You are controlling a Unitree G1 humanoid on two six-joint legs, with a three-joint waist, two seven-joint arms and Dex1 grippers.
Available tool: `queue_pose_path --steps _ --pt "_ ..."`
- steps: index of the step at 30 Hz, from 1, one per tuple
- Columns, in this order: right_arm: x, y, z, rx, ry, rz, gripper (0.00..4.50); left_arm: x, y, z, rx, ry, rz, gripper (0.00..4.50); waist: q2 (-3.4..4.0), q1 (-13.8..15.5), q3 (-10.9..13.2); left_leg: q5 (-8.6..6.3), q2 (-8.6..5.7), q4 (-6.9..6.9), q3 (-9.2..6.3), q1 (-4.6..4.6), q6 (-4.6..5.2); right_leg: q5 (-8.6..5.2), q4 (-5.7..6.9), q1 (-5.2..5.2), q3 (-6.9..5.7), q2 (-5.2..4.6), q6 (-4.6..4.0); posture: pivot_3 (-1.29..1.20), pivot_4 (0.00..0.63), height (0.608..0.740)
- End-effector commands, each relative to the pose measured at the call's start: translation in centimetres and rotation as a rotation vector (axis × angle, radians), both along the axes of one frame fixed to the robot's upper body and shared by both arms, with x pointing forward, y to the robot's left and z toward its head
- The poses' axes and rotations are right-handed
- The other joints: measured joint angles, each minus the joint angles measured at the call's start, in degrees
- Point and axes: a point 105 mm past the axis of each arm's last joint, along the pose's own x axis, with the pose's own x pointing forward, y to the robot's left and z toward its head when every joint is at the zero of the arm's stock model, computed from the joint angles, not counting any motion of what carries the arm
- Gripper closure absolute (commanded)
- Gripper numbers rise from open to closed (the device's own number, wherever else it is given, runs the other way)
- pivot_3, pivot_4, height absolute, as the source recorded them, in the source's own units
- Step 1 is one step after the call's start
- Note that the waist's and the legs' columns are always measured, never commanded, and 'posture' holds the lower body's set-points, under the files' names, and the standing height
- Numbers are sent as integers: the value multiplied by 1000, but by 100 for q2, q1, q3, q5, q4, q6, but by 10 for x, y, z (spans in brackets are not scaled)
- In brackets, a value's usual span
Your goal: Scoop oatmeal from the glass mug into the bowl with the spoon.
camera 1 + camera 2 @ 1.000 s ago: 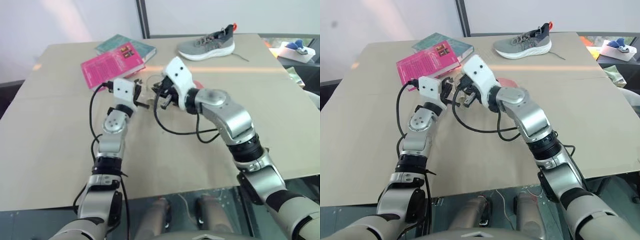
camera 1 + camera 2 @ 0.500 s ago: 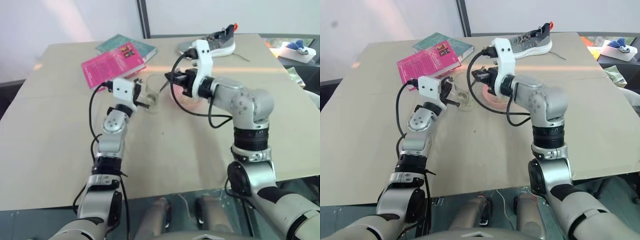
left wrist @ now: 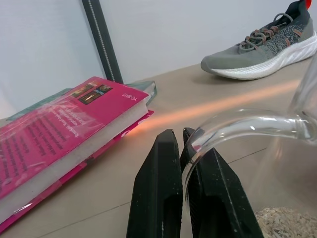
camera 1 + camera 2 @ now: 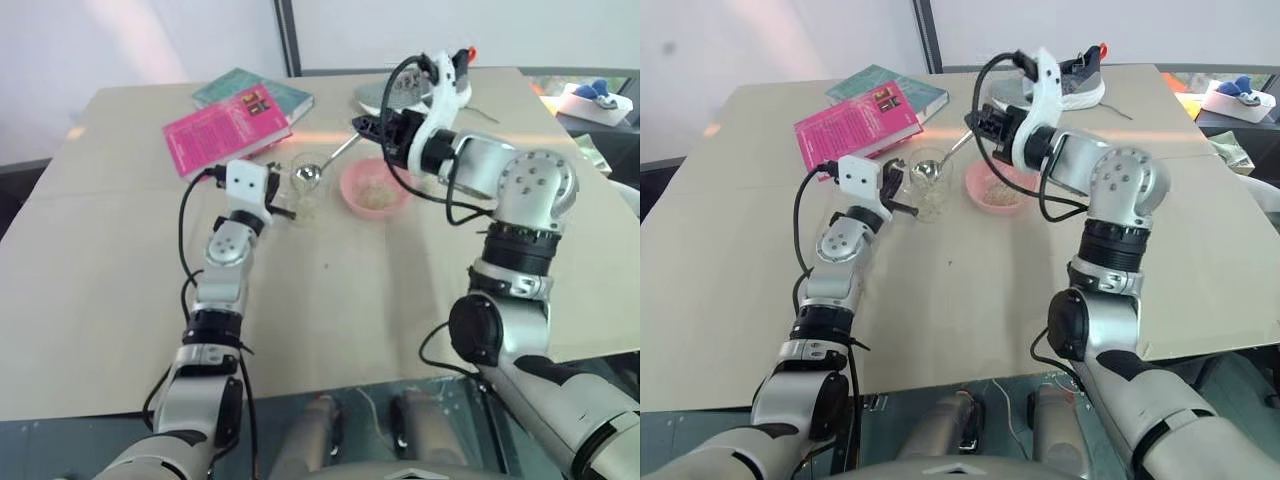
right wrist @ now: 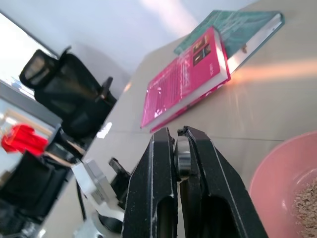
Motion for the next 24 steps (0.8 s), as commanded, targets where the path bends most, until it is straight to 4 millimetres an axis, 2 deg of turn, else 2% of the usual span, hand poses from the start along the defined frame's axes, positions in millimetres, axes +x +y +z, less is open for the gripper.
queue_pose_path --steps 1,14,24 --pt "-3 -2 19 57 -23 7 4500 1 -1 20 19 -72 -7 4476 0 -4 0 0 0 0 1 0 0 0 0 0 1 0 0 0 150 740" --pt "14 -34 4 75 80 -125 4500 5 -8 24 14 -75 -18 4476 0 -7 0 0 0 -2 3 -1 0 0 1 -2 5 -1 0 0 150 740" --pt "22 -52 3 148 132 -177 4500 14 -13 13 64 -16 -6 4476 0 3 0 0 0 -2 4 -1 0 0 1 -1 5 -1 0 0 150 740"
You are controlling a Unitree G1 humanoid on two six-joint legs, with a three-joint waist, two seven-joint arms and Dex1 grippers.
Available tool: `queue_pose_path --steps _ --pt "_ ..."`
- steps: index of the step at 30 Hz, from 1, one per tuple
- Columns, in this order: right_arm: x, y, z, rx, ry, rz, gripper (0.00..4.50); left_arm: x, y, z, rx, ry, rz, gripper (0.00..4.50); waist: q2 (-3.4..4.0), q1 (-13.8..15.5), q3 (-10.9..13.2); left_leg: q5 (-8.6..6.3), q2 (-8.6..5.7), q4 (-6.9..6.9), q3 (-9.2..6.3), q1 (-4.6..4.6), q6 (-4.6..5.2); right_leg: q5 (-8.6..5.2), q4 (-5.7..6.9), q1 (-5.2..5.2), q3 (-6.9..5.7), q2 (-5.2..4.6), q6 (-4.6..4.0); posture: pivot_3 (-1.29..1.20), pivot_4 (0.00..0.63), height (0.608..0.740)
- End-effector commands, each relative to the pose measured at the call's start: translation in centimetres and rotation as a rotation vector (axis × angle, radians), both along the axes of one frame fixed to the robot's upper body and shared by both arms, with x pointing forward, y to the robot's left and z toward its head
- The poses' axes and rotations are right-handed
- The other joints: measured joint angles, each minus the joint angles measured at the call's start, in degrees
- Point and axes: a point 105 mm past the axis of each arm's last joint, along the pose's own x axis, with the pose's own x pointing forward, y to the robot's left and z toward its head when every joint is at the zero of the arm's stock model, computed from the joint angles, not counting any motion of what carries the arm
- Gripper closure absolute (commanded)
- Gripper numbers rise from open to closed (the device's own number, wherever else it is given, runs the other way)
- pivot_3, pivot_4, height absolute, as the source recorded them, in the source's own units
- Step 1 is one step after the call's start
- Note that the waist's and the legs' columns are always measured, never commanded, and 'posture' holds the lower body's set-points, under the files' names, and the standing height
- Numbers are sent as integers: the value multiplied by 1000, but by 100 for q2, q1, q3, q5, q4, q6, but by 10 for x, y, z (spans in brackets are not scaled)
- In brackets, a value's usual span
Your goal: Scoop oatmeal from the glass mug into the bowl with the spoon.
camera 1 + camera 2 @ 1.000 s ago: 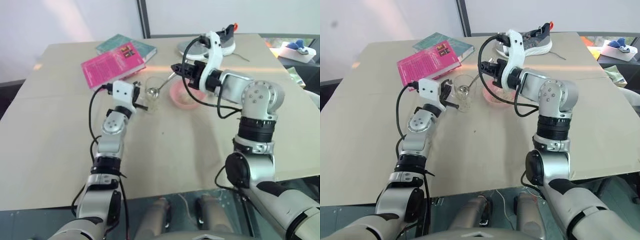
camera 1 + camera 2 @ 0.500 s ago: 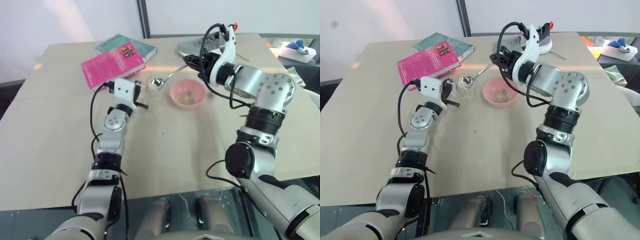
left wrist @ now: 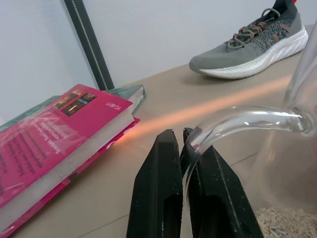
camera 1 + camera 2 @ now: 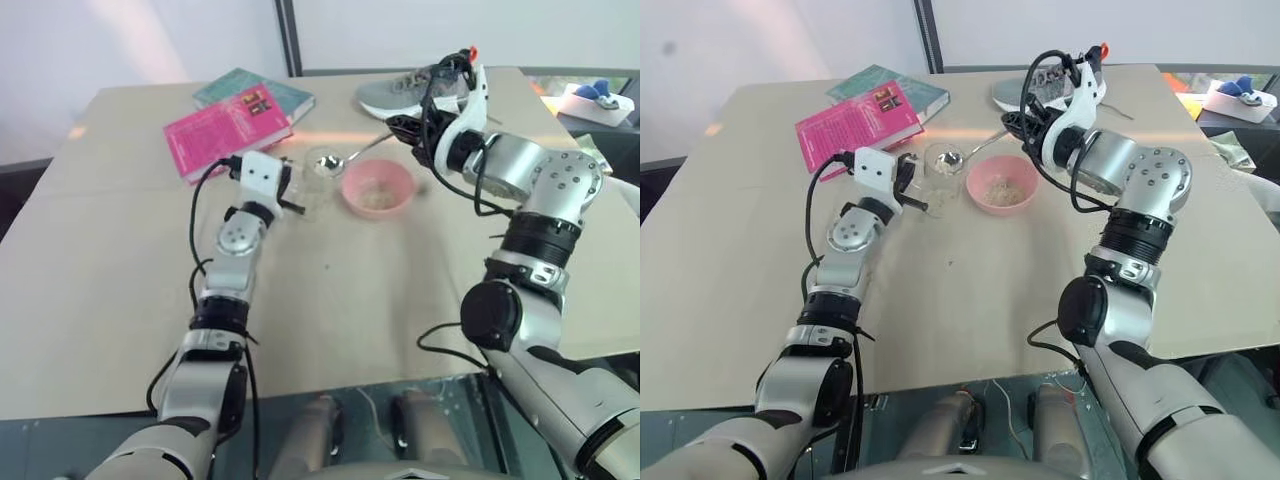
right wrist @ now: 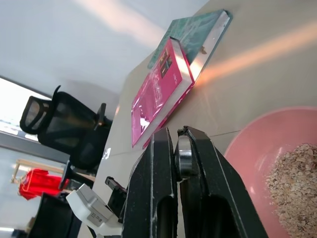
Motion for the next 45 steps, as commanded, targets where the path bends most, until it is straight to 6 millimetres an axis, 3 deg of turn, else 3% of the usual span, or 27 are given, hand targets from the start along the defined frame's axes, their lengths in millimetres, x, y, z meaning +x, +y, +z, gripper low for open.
queue_pose_path --steps 1,20,23,27,31,37,40,45 --pt "3 -16 18 34 -42 -60 4500 4 4 7 19 -22 26 4476 0 0 0 0 0 0 0 0 0 0 0 0 0 0 0 0 150 740" --pt "13 -57 38 84 -81 -174 4500 10 19 -1 29 22 73 4476 0 -33 -5 0 2 1 9 3 1 0 5 0 11 1 0 0 150 740" --pt "15 -59 30 -21 -126 -202 4500 9 22 1 16 17 81 4476 0 -47 -5 0 3 0 11 3 1 0 5 -1 13 2 0 0 150 740" --pt "15 -48 20 -171 -212 -200 4500 8 26 5 2 5 93 4476 0 -61 -5 0 5 -1 13 4 1 0 6 -1 15 4 0 0 150 740" --pt "11 -35 13 -448 -407 -192 4500 7 30 9 -7 -6 102 4476 0 -56 -5 -1 4 -1 17 2 2 0 5 -5 18 4 1 0 150 740" --pt "-8 -11 27 -687 -754 -129 4500 4 31 11 -15 -13 104 4476 -1 -60 -4 -1 4 -1 16 2 1 0 2 -7 16 5 1 0 150 740" --pt "-20 -8 47 -579 -810 -117 4500 2 31 7 -23 -5 106 4476 -1 -55 -5 0 4 -1 15 2 1 0 2 -8 15 6 1 0 150 740" --pt "-32 -7 68 -290 -707 -74 4500 -1 31 4 -33 3 107 4476 -3 -33 -6 0 4 2 11 2 1 0 0 -4 12 4 1 0 150 740"
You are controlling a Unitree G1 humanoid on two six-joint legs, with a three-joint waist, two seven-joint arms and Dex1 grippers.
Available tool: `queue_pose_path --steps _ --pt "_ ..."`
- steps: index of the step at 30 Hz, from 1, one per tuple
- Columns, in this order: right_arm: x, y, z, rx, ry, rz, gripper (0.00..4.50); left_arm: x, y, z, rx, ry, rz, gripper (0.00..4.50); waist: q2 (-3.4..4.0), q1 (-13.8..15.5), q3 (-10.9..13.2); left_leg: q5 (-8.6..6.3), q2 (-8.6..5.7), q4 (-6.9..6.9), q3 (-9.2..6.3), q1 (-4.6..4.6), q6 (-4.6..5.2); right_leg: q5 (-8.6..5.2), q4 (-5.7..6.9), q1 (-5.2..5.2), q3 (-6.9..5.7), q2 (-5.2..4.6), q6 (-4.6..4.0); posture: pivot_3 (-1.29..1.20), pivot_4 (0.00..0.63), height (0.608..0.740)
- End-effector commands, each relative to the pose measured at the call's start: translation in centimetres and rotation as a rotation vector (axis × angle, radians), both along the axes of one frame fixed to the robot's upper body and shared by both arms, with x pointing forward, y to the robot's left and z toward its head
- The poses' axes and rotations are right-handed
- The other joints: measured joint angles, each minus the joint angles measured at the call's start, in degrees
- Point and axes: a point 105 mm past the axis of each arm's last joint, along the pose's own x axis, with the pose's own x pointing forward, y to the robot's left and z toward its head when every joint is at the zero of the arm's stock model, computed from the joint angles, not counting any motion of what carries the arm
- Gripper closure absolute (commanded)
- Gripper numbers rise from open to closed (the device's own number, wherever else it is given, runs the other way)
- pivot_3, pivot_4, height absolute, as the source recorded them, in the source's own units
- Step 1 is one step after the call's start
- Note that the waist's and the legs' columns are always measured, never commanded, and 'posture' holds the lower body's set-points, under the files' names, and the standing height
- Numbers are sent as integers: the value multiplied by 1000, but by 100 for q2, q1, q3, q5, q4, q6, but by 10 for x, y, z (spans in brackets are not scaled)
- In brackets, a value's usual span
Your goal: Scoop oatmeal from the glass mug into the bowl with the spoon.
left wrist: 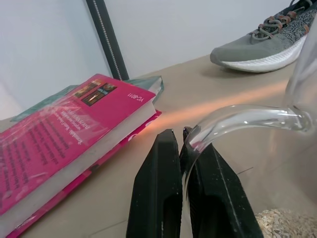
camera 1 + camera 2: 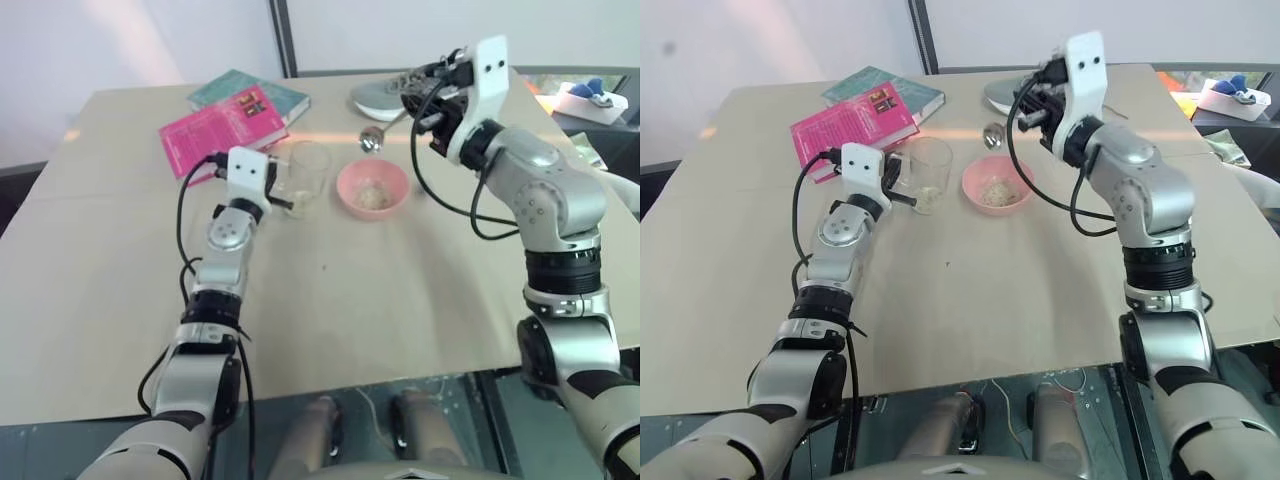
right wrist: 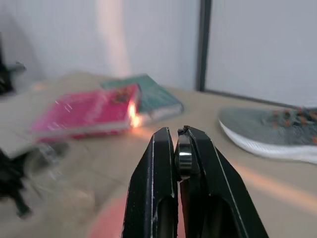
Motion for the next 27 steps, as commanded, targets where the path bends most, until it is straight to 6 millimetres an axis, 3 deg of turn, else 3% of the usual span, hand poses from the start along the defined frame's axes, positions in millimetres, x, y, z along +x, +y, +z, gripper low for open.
queue_pose_path --steps 1,4,11,21,24,27 --pt "-21 5 38 182 -5 111 4500 -4 7 5 -9 -20 25 4476 0 2 0 0 0 0 0 0 0 0 0 0 0 0 0 0 150 740" --pt "-27 19 37 195 30 163 4500 -6 5 7 -24 -26 18 4476 0 -5 0 0 1 -4 -1 0 0 0 2 -3 1 1 0 0 150 740" --pt "-33 52 15 148 89 223 4500 -13 1 11 -65 -51 1 4476 0 23 0 0 -1 -4 0 0 0 0 0 -3 0 -1 0 0 150 740" --pt "-33 95 -19 -90 65 271 4500 -27 -7 9 -120 -70 -37 4476 0 28 0 0 -1 -3 -1 0 0 0 -1 -3 -2 0 0 0 150 740" --pt "-31 104 -24 -123 55 296 3483 -29 -8 2 -141 -53 -35 4500 0 31 0 0 -2 -2 -1 0 0 0 -1 -2 -3 -1 0 0 150 740" --pt "-31 104 -26 -147 34 303 2026 -31 -5 -3 -170 -38 -19 4500 0 39 0 0 -2 -2 -3 0 0 0 -1 -2 -4 -1 0 0 150 740"
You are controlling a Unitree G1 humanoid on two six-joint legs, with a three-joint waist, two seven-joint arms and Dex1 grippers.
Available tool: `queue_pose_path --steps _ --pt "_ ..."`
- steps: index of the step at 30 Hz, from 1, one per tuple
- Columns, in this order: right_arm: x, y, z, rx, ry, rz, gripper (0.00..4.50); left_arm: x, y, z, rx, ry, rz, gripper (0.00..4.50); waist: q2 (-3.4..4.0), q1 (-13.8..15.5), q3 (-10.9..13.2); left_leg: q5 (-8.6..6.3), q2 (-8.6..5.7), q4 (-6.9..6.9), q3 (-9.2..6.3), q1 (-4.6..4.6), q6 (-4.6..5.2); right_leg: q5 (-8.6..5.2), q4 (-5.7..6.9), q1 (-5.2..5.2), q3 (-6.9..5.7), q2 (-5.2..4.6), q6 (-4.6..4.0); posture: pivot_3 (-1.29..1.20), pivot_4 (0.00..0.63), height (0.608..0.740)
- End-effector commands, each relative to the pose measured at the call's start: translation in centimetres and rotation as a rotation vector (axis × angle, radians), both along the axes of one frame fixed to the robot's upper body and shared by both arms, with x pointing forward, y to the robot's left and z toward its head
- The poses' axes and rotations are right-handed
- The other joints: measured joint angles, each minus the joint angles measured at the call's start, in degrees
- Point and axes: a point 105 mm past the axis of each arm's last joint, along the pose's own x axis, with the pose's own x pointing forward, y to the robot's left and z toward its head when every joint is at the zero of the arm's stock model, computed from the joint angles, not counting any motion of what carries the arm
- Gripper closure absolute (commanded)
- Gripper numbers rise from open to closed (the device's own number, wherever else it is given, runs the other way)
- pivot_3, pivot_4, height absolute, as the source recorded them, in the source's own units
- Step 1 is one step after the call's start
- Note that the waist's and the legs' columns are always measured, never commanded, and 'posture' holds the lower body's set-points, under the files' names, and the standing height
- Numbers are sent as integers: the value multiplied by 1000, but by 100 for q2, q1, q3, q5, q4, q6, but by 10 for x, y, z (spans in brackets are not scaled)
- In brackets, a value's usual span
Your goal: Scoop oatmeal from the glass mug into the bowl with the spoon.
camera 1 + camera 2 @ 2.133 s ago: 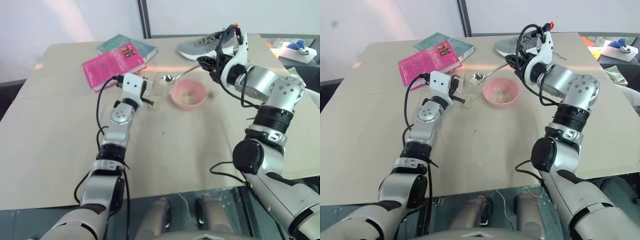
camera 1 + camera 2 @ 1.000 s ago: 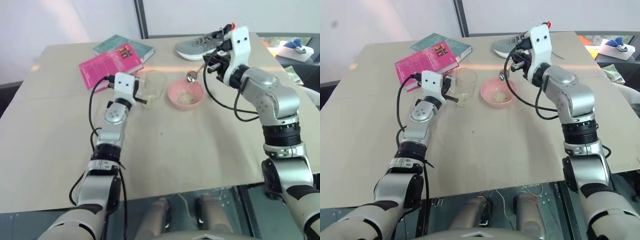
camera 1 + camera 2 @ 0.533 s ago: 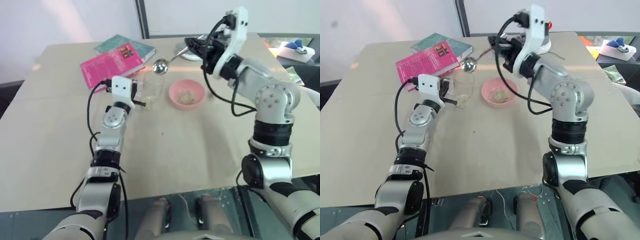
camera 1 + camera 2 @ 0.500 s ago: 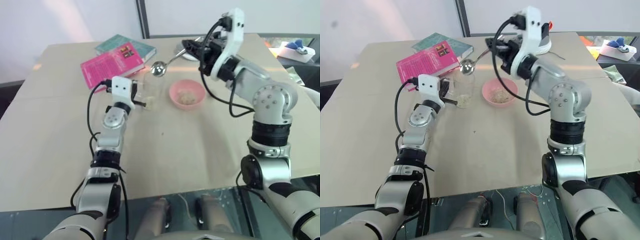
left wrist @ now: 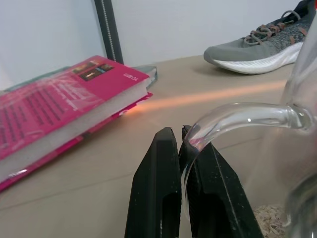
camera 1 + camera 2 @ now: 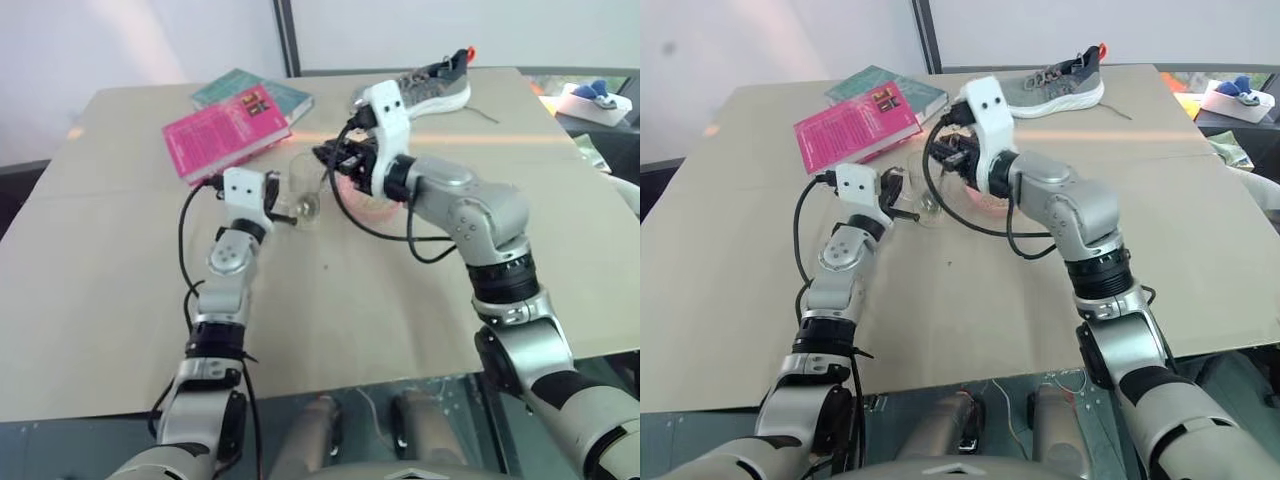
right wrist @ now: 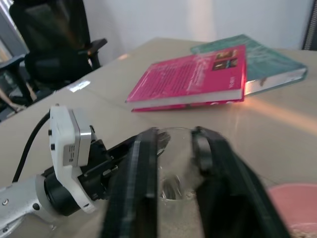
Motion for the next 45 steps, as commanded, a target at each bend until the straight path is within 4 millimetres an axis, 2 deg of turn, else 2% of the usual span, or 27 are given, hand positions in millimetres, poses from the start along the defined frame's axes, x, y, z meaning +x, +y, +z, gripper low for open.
queue_pose_path --steps 1,4,5,9,12,13,16,21,26,31,36,42,45 --pt "-6 1 23 6 -120 30 1618 -4 5 12 -35 -45 17 4500 0 7 0 0 0 0 -1 0 0 0 -1 1 -1 0 0 0 150 740" --pt "-18 -14 34 -12 -253 56 169 -5 13 8 -64 -33 35 4500 0 20 0 0 -1 2 -2 0 0 0 -1 2 -3 0 0 0 150 740" --pt "-24 -20 38 -14 -299 68 69 -6 15 6 -78 -29 42 4500 0 34 0 0 -1 2 -2 0 0 0 -2 2 -3 0 0 0 150 740" --pt "-49 -49 45 -14 -416 110 69 -10 24 -1 -111 -18 58 4500 -2 72 -1 -1 0 0 -3 0 0 0 -5 2 -4 0 0 0 150 740" --pt "-67 -73 35 -90 -500 110 69 -14 31 -4 -152 -20 66 4500 -4 111 -2 -1 2 1 -6 0 0 0 -6 7 -7 0 0 0 150 740" --pt "-72 -82 28 -123 -517 99 69 -15 33 -5 -162 -22 70 4500 -4 112 -2 -1 1 1 -5 1 1 0 -8 9 -7 0 0 0 150 740" --pt "-96 -119 -15 -236 -505 91 69 -18 40 -14 -180 -13 83 4500 -23 221 -14 -2 1 2 -14 4 1 0 -16 19 -17 -2 1 0 150 740" --pt "-119 -144 -40 -262 -482 60 69 -21 43 -27 -178 14 83 4500 -21 270 -14 -2 3 7 -1 24 1 0 -8 34 -4 0 1 0 150 740" --pt "-128 -150 -44 -240 -482 30 69 -22 45 -29 -189 19 56 4500 -26 276 -11 -22 6 -17 -18 137 31 -1 -45 159 -24 2 3 0 150 740" --pt "-127 -153 -44 -232 -476 6 0 -25 46 -29 -193 22 42 2670 -26 285 -11 -16 5 -21 -36 148 21 5 -80 187 -43 1 12 0 150 740" --pt "-126 -154 -44 -231 -471 -2 0 -35 48 -32 -182 33 51 504 -26 291 -11 -12 4 -42 -39 142 15 8 -107 186 -44 -2 16 0 150 740" --pt "-125 -158 -50 -245 -454 -14 0 -62 45 -32 -136 50 -4 504 -26 320 -11 -12 5 -58 -40 141 15 8 -116 182 -44 -2 15 0 150 740" --pt "-124 -167 -57 -277 -433 -40 0 -81 46 -31 -96 70 -59 504 -25 327 -11 -12 5 -60 -40 142 15 7 -119 183 -43 -3 15 0 150 740"
